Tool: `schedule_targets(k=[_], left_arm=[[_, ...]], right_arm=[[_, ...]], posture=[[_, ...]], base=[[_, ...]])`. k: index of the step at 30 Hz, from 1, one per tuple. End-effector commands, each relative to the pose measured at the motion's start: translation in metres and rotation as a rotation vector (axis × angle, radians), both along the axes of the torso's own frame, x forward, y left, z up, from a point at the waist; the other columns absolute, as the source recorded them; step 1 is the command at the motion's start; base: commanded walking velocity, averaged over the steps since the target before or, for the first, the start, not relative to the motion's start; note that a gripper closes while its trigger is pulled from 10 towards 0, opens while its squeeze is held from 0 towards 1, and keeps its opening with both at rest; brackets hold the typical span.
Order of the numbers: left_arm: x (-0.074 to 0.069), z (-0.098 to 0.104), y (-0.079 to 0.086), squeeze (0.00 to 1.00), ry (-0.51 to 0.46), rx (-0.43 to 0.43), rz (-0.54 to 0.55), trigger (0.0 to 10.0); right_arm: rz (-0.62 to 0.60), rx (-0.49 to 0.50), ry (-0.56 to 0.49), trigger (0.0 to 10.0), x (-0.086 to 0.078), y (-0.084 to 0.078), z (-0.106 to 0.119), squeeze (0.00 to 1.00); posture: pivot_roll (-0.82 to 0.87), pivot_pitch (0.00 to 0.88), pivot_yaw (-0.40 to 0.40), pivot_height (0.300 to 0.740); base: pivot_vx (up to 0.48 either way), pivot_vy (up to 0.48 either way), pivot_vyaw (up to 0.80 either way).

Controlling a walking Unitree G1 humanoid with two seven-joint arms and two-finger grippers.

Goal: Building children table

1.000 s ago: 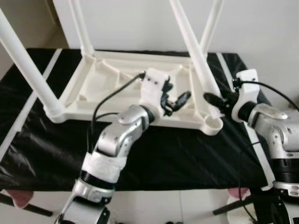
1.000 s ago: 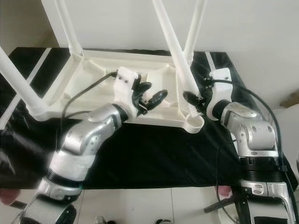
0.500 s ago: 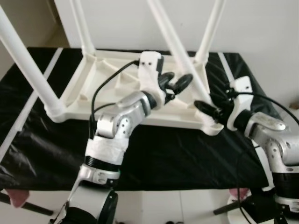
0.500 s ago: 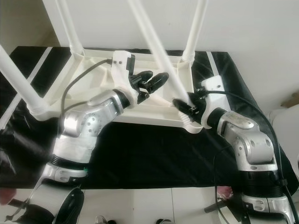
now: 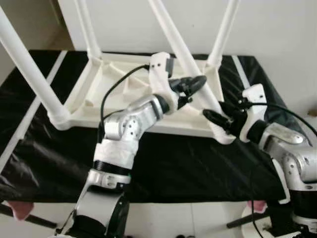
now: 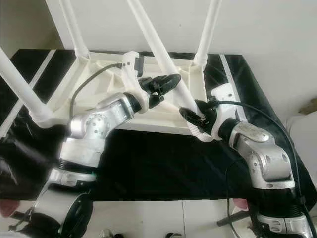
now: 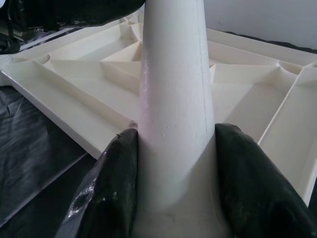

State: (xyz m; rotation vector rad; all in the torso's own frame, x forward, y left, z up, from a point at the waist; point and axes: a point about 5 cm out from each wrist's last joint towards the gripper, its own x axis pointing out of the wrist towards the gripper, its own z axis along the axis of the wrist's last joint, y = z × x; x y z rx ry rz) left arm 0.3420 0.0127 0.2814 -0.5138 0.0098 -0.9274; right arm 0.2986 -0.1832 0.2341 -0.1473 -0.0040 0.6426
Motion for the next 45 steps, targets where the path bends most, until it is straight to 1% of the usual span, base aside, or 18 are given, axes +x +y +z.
schedule_targets(k=[1,3,8,9,10,15,16,21,22,23,24,31,38,39,42,43,44,45], left_arm=[[0.0,0.005,-0.003,0.0,-0.016,-0.056,-0.11,0.0],[0.009,0.0,0.001,0.0,0.042,-0.069,-0.063,0.0],[0.016,-0.003,0.004,0.0,0.091,-0.076,-0.027,0.0],[0.019,-0.004,0.005,0.0,0.108,-0.073,-0.018,1.4],[0.023,-0.004,0.007,0.0,0.131,-0.076,0.002,10.0],[0.031,-0.005,0.011,0.0,0.165,-0.058,0.041,10.0],[0.033,-0.005,0.012,0.0,0.162,-0.033,0.061,10.0],[0.037,-0.003,0.015,0.0,0.155,-0.034,0.083,10.0],[0.037,-0.001,0.015,0.07,0.151,-0.045,0.076,10.0],[0.037,-0.001,0.015,0.07,0.151,-0.045,0.076,10.0],[0.037,0.0,0.015,1.0,0.146,-0.054,0.066,10.0],[0.035,0.007,0.013,1.0,0.13,-0.09,0.021,10.0],[0.035,0.011,0.01,0.99,0.114,-0.074,0.013,10.0],[0.036,0.012,0.011,0.0,0.12,-0.08,0.018,10.0],[0.036,0.013,0.011,0.0,0.124,-0.085,0.022,10.0],[0.038,0.014,0.013,0.0,0.137,-0.106,0.027,4.4],[0.038,0.014,0.013,0.0,0.137,-0.106,0.027,4.4],[0.039,0.016,0.015,0.0,0.144,-0.129,0.033,0.0]], right_arm=[[0.072,0.011,-0.041,10.0,-0.006,0.012,0.003,0.0],[0.071,0.017,-0.043,10.0,-0.007,0.013,0.002,0.0],[0.068,0.021,-0.047,10.0,-0.007,0.014,0.001,0.0],[0.065,0.026,-0.048,10.0,-0.007,0.014,0.0,0.0],[0.064,0.031,-0.047,10.0,-0.008,0.015,-0.001,0.0],[0.068,0.035,-0.044,10.0,-0.011,0.017,-0.003,0.0],[0.065,0.036,-0.044,10.0,-0.011,0.017,-0.004,0.0],[0.053,0.038,-0.046,10.0,-0.011,0.016,-0.005,0.0],[0.053,0.039,-0.046,10.0,-0.011,0.017,-0.005,0.0],[0.053,0.039,-0.046,10.0,-0.011,0.017,-0.005,0.0],[0.053,0.039,-0.046,10.0,-0.011,0.017,-0.006,0.0],[0.052,0.04,-0.047,10.0,-0.011,0.017,-0.006,0.0],[0.057,0.039,-0.048,10.0,-0.011,0.017,-0.006,0.0],[0.058,0.037,-0.047,10.0,-0.012,0.017,-0.007,0.0],[0.059,0.036,-0.046,10.0,-0.012,0.017,-0.007,0.0],[0.06,0.035,-0.045,10.0,-0.012,0.016,-0.007,0.0],[0.06,0.035,-0.045,10.0,-0.012,0.016,-0.007,0.0],[0.062,0.033,-0.045,10.0,-0.013,0.016,-0.008,0.0]], posture=[[-0.17,0.139,0.019,0.74],[-0.17,0.138,0.021,0.74],[-0.17,0.136,0.023,0.74],[-0.17,0.134,0.025,0.74],[-0.17,0.132,0.025,0.74],[-0.18,0.127,0.028,0.74],[-0.18,0.123,0.031,0.74],[-0.18,0.12,0.033,0.74],[-0.18,0.117,0.032,0.74],[-0.18,0.117,0.032,0.74],[-0.18,0.116,0.032,0.74],[-0.18,0.116,0.031,0.74],[-0.18,0.12,0.033,0.74],[-0.18,0.121,0.033,0.74],[-0.18,0.123,0.034,0.74],[-0.18,0.126,0.036,0.74],[-0.18,0.126,0.036,0.74],[-0.18,0.129,0.038,0.74]], base=[[0.0,0.0,0.0],[0.0,0.0,0.0],[0.0,0.0,0.0],[0.0,0.0,0.0],[0.0,0.0,0.0],[0.0,0.0,0.0],[0.0,0.0,0.0],[0.0,0.0,0.0],[0.0,0.0,0.0],[0.0,0.0,0.0],[0.0,0.0,0.0],[0.0,0.0,0.0],[0.0,0.0,0.0],[0.0,0.0,0.0],[0.0,0.0,0.0],[0.0,0.0,0.0],[0.0,0.0,0.0],[0.0,0.0,0.0]])
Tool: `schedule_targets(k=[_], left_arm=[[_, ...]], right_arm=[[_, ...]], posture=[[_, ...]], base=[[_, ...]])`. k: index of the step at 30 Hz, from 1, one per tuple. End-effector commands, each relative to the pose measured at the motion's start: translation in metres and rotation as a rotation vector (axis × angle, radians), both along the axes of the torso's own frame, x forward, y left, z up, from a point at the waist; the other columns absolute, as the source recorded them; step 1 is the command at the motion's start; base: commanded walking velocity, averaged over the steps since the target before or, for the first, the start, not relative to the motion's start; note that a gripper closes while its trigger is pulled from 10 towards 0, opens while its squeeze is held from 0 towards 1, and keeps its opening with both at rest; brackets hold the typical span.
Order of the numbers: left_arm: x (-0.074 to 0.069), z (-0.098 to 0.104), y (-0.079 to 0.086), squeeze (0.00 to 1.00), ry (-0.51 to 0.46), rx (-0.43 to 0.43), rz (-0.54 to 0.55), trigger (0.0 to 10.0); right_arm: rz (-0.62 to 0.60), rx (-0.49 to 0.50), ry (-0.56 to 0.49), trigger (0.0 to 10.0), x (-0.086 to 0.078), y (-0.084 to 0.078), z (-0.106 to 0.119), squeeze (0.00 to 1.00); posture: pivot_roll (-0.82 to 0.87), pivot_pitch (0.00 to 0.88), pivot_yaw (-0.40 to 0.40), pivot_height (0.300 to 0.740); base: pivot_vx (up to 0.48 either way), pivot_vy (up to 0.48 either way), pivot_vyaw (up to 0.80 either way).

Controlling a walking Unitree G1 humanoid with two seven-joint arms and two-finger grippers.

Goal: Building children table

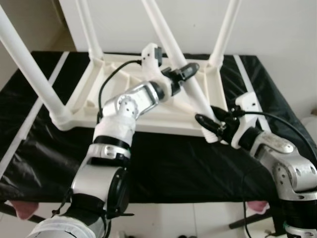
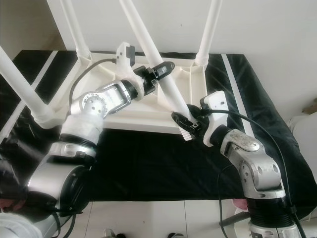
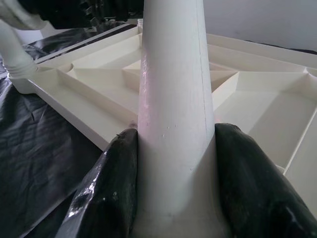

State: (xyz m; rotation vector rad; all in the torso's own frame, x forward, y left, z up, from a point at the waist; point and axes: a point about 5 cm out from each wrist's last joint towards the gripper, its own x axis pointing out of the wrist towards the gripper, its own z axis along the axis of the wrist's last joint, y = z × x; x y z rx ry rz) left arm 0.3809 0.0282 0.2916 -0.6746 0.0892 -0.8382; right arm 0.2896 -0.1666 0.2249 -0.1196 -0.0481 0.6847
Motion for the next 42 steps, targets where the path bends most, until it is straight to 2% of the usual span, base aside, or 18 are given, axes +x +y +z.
schedule_targets(k=[1,14,19,20,21,22,25,29,30,34,36,42], left_arm=[[0.001,0.008,0.001,0.0,-0.008,-0.05,-0.015,0.0],[0.002,0.012,0.003,0.0,-0.008,-0.078,-0.02,0.0],[0.0,0.014,0.001,0.0,-0.028,-0.063,-0.041,0.0],[-0.001,0.014,-0.001,0.0,-0.033,-0.052,-0.053,10.0],[-0.002,0.015,-0.002,0.0,-0.035,-0.045,-0.06,10.0],[-0.002,0.015,-0.003,0.0,-0.036,-0.045,-0.065,10.0],[-0.003,0.015,-0.004,0.0,-0.037,-0.047,-0.07,10.0],[-0.01,0.019,-0.01,0.0,-0.112,-0.009,-0.091,10.0],[-0.012,0.022,-0.012,0.0,-0.134,-0.005,-0.099,10.0],[-0.017,0.026,-0.015,0.0,-0.179,0.012,-0.113,10.0],[-0.025,0.03,-0.022,0.0,-0.242,0.048,-0.125,10.0],[-0.036,0.032,-0.032,0.0,-0.321,0.103,-0.138,10.0]], right_arm=[[0.017,-0.005,-0.014,10.0,-0.004,-0.001,0.001,0.0],[0.016,-0.007,-0.018,10.0,-0.004,-0.002,0.001,0.0],[0.019,0.001,-0.01,10.0,-0.004,-0.002,0.001,0.0],[0.021,0.013,-0.002,10.0,-0.003,-0.002,0.001,0.33],[0.023,0.021,0.003,10.0,-0.003,-0.002,0.001,0.33],[0.027,0.044,0.024,10.0,-0.002,-0.003,0.002,1.0],[0.028,0.053,0.032,10.0,-0.002,-0.003,0.002,1.0],[0.032,0.039,0.059,10.0,0.0,-0.002,0.007,1.0],[0.032,0.027,0.052,10.0,0.001,0.0,0.01,0.0],[0.039,0.012,0.05,10.0,0.002,0.003,0.013,0.0],[0.033,-0.021,0.064,10.0,0.007,0.008,0.016,0.0],[0.017,-0.048,0.079,10.0,0.017,0.014,0.021,0.0]], posture=[[-0.18,0.13,0.039,0.74],[-0.18,0.135,0.038,0.74],[-0.17,0.136,0.037,0.74],[-0.17,0.138,0.037,0.74],[-0.17,0.138,0.037,0.74],[-0.18,0.137,0.036,0.74],[-0.18,0.138,0.035,0.74],[-0.17,0.137,0.035,0.74],[-0.17,0.136,0.034,0.74],[-0.17,0.135,0.034,0.74],[-0.18,0.135,0.034,0.74],[-0.18,0.136,0.032,0.74]], base=[[0.0,0.0,0.0],[0.0,0.0,0.0],[0.0,0.0,0.0],[0.0,0.0,0.0],[0.0,0.0,0.0],[0.0,0.0,0.0],[0.0,0.0,0.0],[0.0,0.0,0.0],[0.0,0.0,0.0],[0.0,0.0,0.0],[0.0,0.0,0.0],[0.0,0.0,0.0]])
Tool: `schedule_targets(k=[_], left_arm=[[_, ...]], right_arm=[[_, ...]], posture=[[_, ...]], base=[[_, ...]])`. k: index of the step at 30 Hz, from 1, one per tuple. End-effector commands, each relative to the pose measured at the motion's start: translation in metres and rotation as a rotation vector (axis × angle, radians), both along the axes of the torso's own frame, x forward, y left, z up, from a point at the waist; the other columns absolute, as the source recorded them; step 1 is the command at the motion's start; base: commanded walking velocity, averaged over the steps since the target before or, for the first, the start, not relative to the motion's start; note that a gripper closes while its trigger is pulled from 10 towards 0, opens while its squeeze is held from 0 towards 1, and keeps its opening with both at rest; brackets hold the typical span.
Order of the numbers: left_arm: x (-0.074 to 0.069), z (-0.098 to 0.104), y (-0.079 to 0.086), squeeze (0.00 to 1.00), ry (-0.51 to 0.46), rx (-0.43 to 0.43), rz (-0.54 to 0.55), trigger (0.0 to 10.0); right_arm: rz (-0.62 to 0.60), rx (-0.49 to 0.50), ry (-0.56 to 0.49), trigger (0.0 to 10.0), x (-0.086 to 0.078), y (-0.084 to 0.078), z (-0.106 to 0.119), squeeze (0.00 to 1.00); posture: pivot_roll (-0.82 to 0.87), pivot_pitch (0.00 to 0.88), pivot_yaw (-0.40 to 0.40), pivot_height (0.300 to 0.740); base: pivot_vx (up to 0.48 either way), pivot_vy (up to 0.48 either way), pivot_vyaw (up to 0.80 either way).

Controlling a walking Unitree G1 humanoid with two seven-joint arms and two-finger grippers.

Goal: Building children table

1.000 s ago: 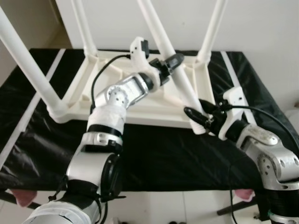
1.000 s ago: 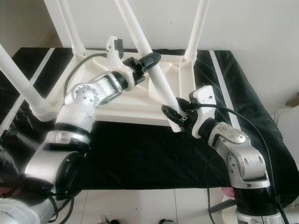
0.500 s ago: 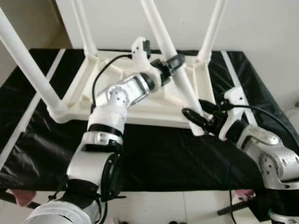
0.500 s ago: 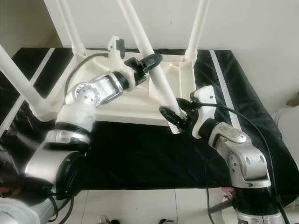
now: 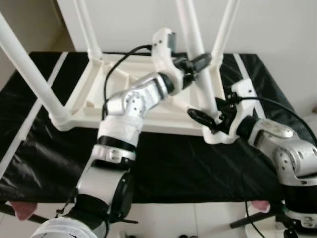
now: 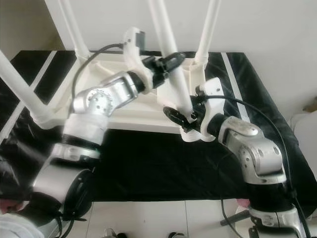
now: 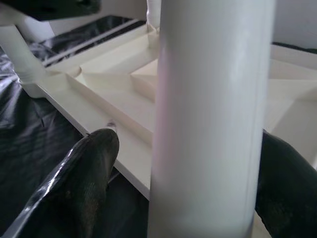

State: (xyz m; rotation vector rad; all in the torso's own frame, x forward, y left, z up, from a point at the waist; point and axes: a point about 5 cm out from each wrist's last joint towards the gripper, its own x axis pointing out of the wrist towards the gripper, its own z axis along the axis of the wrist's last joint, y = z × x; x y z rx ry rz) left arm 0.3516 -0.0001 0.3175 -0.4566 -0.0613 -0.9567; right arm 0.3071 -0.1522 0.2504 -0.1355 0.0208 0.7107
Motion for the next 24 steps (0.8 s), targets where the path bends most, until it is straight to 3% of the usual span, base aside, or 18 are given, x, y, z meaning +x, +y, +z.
schedule_targets(k=[1,8,9,10,11,12,14,15,16,17,24], left_arm=[[-0.01,0.005,-0.008,0.0,-0.102,0.019,-0.087,10.0],[-0.02,0.004,-0.015,0.0,-0.158,0.066,-0.094,10.0],[-0.021,0.004,-0.016,0.0,-0.166,0.07,-0.09,10.0],[-0.021,0.004,-0.016,0.0,-0.166,0.07,-0.09,10.0],[-0.022,0.004,-0.016,0.0,-0.174,0.074,-0.085,10.0],[-0.022,0.005,-0.015,0.0,-0.187,0.08,-0.078,10.0],[-0.023,0.005,-0.015,0.0,-0.198,0.084,-0.072,10.0],[-0.024,0.005,-0.015,0.0,-0.203,0.087,-0.068,10.0],[-0.024,0.005,-0.015,0.0,-0.204,0.088,-0.066,10.0],[-0.025,0.005,-0.015,0.0,-0.208,0.089,-0.066,10.0],[-0.027,0.006,-0.017,0.0,-0.219,0.088,-0.073,10.0]], right_arm=[[-0.013,-0.013,0.028,10.0,0.004,0.002,-0.002,0.0],[-0.015,-0.042,0.044,10.0,0.012,0.009,0.001,0.0],[-0.022,-0.046,0.058,8.5,0.013,0.008,0.001,0.0],[-0.022,-0.046,0.058,8.5,0.013,0.008,0.001,0.0],[-0.03,-0.052,0.066,7.1,0.014,0.008,0.0,0.0],[-0.038,-0.053,0.081,4.6,0.015,0.007,-0.001,0.0],[-0.043,-0.054,0.092,4.6,0.016,0.007,-0.001,0.0],[-0.049,-0.052,0.095,0.9,0.017,0.006,-0.001,0.0],[-0.054,-0.05,0.097,0.9,0.017,0.005,-0.001,0.0],[-0.06,-0.048,0.106,0.0,0.017,0.005,-0.002,0.0],[-0.085,-0.038,0.126,0.0,0.018,0.001,-0.005,0.0]], posture=[[-0.17,0.137,0.028,0.74],[-0.16,0.138,0.023,0.74],[-0.16,0.137,0.022,0.74],[-0.16,0.137,0.022,0.74],[-0.16,0.137,0.022,0.74],[-0.16,0.138,0.022,0.74],[-0.17,0.138,0.023,0.74],[-0.17,0.139,0.024,0.74],[-0.17,0.139,0.024,0.74],[-0.17,0.139,0.025,0.74],[-0.17,0.141,0.027,0.74]], base=[[0.0,0.0,0.0],[0.0,0.0,0.0],[0.0,0.0,0.0],[0.0,0.0,0.0],[0.0,0.0,0.0],[0.0,0.0,0.0],[0.0,0.0,0.0],[0.0,0.0,0.0],[0.0,0.0,0.0],[0.0,0.0,0.0],[0.0,0.0,0.0]])
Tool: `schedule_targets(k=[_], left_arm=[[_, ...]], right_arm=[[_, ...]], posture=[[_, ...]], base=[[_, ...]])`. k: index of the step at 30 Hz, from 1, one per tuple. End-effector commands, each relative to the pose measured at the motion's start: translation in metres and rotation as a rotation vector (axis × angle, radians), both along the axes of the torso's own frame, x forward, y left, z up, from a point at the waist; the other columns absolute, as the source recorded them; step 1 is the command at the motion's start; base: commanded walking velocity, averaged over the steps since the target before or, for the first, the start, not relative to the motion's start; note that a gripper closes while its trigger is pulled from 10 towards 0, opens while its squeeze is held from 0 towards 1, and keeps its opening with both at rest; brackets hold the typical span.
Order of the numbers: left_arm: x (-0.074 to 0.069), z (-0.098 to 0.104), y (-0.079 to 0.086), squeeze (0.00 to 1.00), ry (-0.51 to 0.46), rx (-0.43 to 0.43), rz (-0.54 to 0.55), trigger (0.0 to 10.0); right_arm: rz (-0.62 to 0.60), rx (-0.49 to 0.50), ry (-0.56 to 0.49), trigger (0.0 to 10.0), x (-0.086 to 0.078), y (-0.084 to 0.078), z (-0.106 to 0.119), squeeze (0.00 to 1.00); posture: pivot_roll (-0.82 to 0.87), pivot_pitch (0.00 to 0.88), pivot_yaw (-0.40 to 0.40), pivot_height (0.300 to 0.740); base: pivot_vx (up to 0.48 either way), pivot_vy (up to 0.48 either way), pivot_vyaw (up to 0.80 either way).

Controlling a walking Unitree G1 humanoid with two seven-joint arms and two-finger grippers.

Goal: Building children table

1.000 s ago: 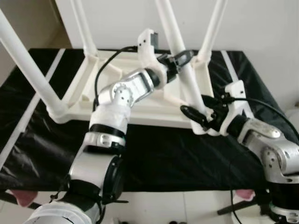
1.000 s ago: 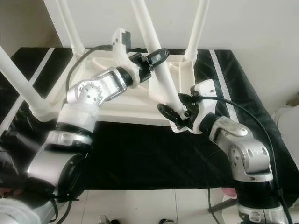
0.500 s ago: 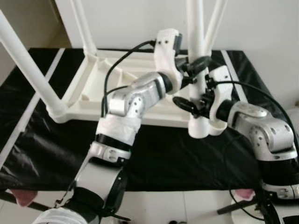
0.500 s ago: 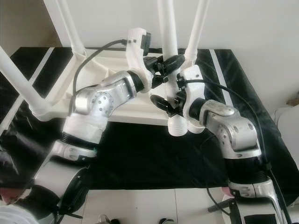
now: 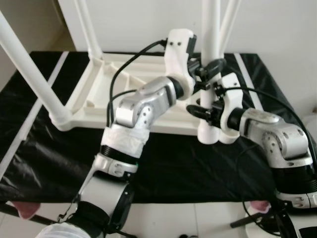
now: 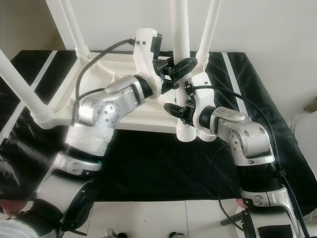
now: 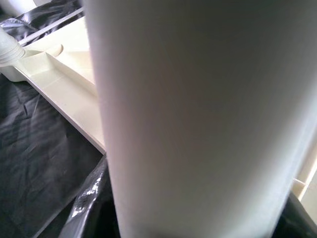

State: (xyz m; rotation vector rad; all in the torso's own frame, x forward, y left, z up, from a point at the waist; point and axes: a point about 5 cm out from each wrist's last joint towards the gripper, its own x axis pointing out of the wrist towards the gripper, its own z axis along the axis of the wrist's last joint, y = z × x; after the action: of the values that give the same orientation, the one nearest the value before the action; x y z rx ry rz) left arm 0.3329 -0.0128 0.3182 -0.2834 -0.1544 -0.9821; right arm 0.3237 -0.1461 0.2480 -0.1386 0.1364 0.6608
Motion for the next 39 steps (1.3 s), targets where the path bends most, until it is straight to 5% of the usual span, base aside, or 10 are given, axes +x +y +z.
schedule_targets(k=[1,6,7,8,12,29,30,33,34,39], left_arm=[[-0.009,0.005,-0.005,0.0,-0.059,-0.01,-0.087,10.0],[-0.011,0.005,-0.006,0.0,-0.062,-0.008,-0.101,10.0],[-0.012,0.004,-0.006,0.42,-0.058,-0.012,-0.108,10.0],[-0.013,0.004,-0.006,1.0,-0.056,-0.019,-0.119,10.0],[-0.014,0.004,-0.006,1.0,-0.051,-0.031,-0.134,10.0],[-0.023,0.006,-0.008,1.0,-0.078,-0.029,-0.208,10.0],[-0.023,0.006,-0.008,0.0,-0.087,-0.013,-0.201,10.0],[-0.023,0.005,-0.009,0.0,-0.094,0.003,-0.188,10.0],[-0.022,0.005,-0.008,0.95,-0.076,-0.021,-0.185,10.0],[-0.022,0.006,-0.006,1.0,-0.071,-0.034,-0.184,10.0]], right_arm=[[-0.035,0.009,0.026,0.0,0.002,-0.005,-0.003,0.0],[-0.046,0.015,0.027,0.0,0.004,-0.006,-0.003,0.0],[-0.052,0.014,0.026,0.4,0.004,-0.006,-0.002,0.0],[-0.057,0.014,0.026,4.9,0.005,-0.007,-0.002,0.0],[-0.069,0.016,0.027,10.0,0.006,-0.008,-0.002,0.0],[-0.094,0.035,0.033,10.0,0.01,-0.01,0.0,0.0],[-0.093,0.035,0.033,10.0,0.01,-0.01,0.0,0.0],[-0.091,0.035,0.032,10.0,0.009,-0.009,0.0,0.0],[-0.089,0.034,0.032,10.0,0.009,-0.009,0.0,0.0],[-0.085,0.033,0.032,10.0,0.009,-0.008,0.0,0.0]], posture=[[-0.17,0.141,0.028,0.74],[-0.17,0.14,0.029,0.74],[-0.17,0.14,0.029,0.74],[-0.17,0.139,0.029,0.74],[-0.17,0.139,0.029,0.74],[-0.17,0.133,0.03,0.74],[-0.17,0.131,0.029,0.74],[-0.17,0.13,0.028,0.74],[-0.17,0.127,0.027,0.74],[-0.16,0.124,0.025,0.74]], base=[[0.0,0.0,0.0],[0.0,0.0,0.0],[0.0,0.0,0.0],[0.0,0.0,0.0],[0.0,0.0,0.0],[0.0,0.0,0.0],[0.0,0.0,0.0],[0.0,0.0,0.0],[0.0,0.0,0.0],[0.0,0.0,0.0]])
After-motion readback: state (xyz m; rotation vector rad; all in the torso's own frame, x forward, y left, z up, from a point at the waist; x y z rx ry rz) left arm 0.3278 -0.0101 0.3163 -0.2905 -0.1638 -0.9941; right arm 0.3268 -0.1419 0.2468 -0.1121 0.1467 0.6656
